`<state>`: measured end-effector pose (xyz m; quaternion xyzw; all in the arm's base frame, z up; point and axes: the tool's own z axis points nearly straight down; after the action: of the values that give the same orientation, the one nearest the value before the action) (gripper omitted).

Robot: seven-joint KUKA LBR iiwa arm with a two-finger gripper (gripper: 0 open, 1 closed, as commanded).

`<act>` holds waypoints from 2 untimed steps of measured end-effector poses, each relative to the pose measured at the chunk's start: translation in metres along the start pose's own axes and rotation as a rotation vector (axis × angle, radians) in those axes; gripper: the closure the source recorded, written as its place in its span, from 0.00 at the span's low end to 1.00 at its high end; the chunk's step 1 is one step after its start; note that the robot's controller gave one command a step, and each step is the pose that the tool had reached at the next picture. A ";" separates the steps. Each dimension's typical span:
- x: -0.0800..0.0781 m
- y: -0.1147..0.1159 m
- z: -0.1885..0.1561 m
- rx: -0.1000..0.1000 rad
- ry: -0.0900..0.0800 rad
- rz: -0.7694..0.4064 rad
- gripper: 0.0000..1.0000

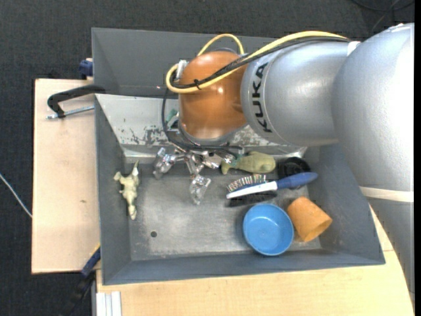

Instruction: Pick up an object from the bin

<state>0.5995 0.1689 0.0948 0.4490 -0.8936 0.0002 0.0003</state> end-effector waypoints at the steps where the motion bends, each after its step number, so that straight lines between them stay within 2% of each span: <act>1: 0.065 -0.054 0.021 0.001 -0.008 -0.053 0.00; 2: 0.133 -0.049 -0.088 0.009 -0.007 -0.168 0.00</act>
Offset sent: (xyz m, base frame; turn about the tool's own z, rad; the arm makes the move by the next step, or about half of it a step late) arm 0.0016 -0.0841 -0.0248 -0.0608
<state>0.5594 0.0330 0.1828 0.5223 -0.8528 0.0026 -0.0050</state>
